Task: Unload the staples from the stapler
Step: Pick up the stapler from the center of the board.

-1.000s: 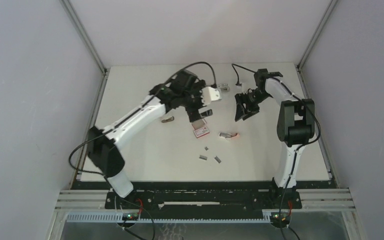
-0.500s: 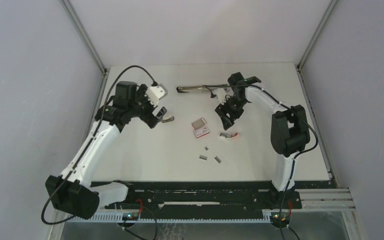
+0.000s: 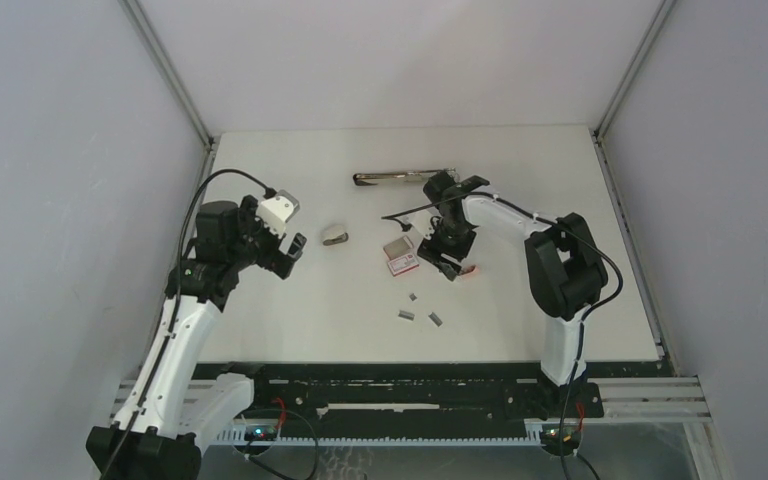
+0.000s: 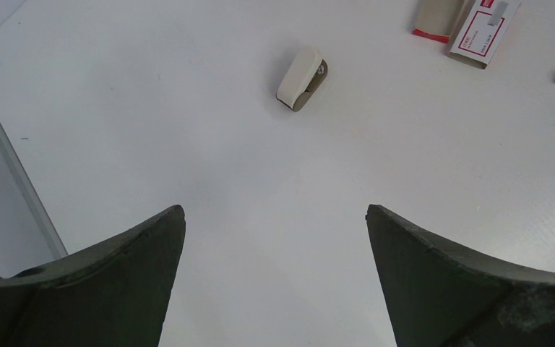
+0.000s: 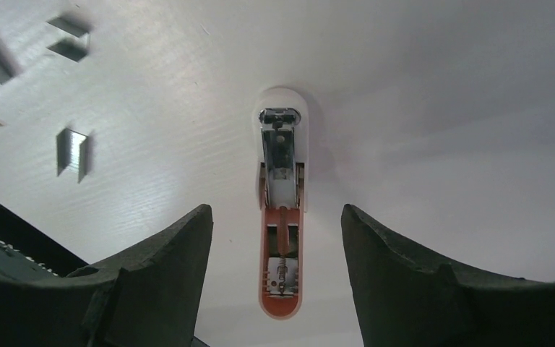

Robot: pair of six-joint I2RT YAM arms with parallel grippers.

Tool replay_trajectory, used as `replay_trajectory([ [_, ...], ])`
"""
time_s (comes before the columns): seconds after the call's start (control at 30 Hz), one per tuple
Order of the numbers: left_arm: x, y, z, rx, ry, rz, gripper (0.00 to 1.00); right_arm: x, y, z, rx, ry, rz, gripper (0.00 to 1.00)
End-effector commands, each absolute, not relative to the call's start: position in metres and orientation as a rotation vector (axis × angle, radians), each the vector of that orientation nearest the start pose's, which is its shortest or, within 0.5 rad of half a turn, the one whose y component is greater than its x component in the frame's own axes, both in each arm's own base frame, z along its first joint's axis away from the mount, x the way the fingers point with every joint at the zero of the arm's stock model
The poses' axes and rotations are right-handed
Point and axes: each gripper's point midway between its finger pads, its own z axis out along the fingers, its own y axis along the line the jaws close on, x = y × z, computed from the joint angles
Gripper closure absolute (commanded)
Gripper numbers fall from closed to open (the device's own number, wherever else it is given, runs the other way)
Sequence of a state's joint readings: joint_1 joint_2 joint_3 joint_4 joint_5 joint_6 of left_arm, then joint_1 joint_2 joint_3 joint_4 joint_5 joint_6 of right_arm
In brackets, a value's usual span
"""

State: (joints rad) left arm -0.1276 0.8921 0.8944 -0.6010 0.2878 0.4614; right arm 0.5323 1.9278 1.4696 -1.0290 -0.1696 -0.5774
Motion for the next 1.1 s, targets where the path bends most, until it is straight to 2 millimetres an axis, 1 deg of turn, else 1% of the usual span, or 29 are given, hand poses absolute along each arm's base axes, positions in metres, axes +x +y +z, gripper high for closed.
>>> replay_trajectory([
  [0.0, 0.282, -0.068, 0.219, 0.737, 1.944, -0.110, 0.00, 0.299, 0.174, 0.049, -1.658, 2.553, 0.128, 0.35],
  [0.17, 0.283, -0.066, 0.213, 0.734, 1.955, -0.103, 0.00, 0.295, 0.175, 0.043, -1.696, 2.553, 0.114, 0.43],
  [0.37, 0.284, -0.066, 0.213, 0.734, 1.952, -0.100, 0.00, 0.287, 0.177, 0.037, -1.735, 2.564, 0.127, 0.45],
  [0.57, 0.283, -0.066, 0.212, 0.735, 1.950, -0.099, 0.00, 0.288, 0.174, 0.031, -1.760, 2.564, 0.065, 0.54],
  [0.73, 0.283, -0.066, 0.212, 0.734, 1.949, -0.100, 0.00, 0.290, 0.173, 0.030, -1.761, 2.554, 0.037, 0.57],
  [0.8, 0.283, -0.066, 0.211, 0.734, 1.951, -0.100, 0.00, 0.291, 0.173, 0.030, -1.765, 2.546, 0.033, 0.62],
  [0.97, 0.283, -0.066, 0.210, 0.735, 1.954, -0.100, 0.00, 0.293, 0.174, 0.029, -1.788, 2.518, 0.012, 0.78],
  [1.0, 0.282, -0.066, 0.210, 0.735, 1.953, -0.100, 0.00, 0.294, 0.174, 0.029, -1.794, 2.511, 0.007, 0.80],
  [1.07, 0.282, -0.066, 0.210, 0.736, 1.952, -0.099, 0.00, 0.296, 0.175, 0.030, -1.798, 2.496, -0.005, 0.80],
])
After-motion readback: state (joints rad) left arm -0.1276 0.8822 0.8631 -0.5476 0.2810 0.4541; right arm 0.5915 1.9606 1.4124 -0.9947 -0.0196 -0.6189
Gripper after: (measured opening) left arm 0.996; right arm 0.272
